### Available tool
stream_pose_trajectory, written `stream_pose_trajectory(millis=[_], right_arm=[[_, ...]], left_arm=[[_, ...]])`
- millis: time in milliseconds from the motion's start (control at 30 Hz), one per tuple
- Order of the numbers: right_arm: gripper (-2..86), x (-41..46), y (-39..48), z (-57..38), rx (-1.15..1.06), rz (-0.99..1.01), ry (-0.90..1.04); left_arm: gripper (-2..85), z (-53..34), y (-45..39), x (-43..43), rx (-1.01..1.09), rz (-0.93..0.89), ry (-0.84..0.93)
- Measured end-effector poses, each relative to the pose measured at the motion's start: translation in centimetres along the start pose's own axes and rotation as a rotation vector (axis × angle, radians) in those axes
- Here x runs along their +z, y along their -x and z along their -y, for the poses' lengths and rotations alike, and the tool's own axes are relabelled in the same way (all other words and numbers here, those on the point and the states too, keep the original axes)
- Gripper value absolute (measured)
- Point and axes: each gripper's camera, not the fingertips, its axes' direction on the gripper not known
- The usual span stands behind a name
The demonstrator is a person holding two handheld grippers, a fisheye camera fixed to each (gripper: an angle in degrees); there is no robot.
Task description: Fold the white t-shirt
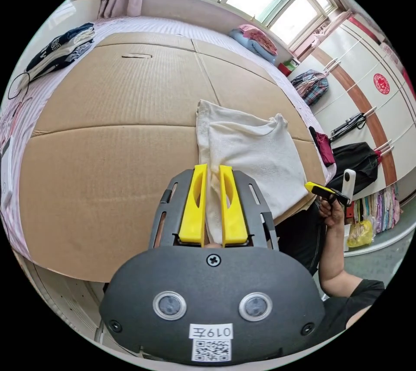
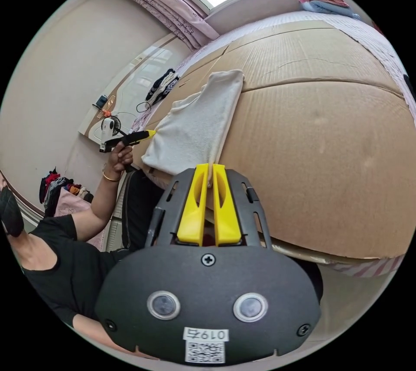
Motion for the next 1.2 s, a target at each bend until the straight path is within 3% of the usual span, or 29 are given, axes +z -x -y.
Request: stream_pose_trajectory(millis=[233,367,700,933,1200], right_arm=[[1.1,-3.1,0.3,2.0,-0.051,0.035,-0.06],[4.4,-4.8,1.5,7.3,-0.124,-0.017,-0.123],[7.7,0.2,-0.3,15.8,-0.185,-0.096,0.017],[6.9,0.1,-1.7,17.6,-0.168,-0.034,0.036],[2.1,0.8,-1.8,19.4,-0.185,-0.132,0.086]], left_arm=[[7.0,3.8,6.3,-5.0,-0.04,-0.275,-0.152],[6.9,9.4,6.6,-5.0,-0.007,-0.236,-0.12],[5.5,20.1,4.8,1.1,0.098,-0.012,0.113],[2.2,22.3,4.5,1.9,0.118,-0.016,0.128],[1.0,23.9,5.6,1.5,0.082,-0.056,0.07]])
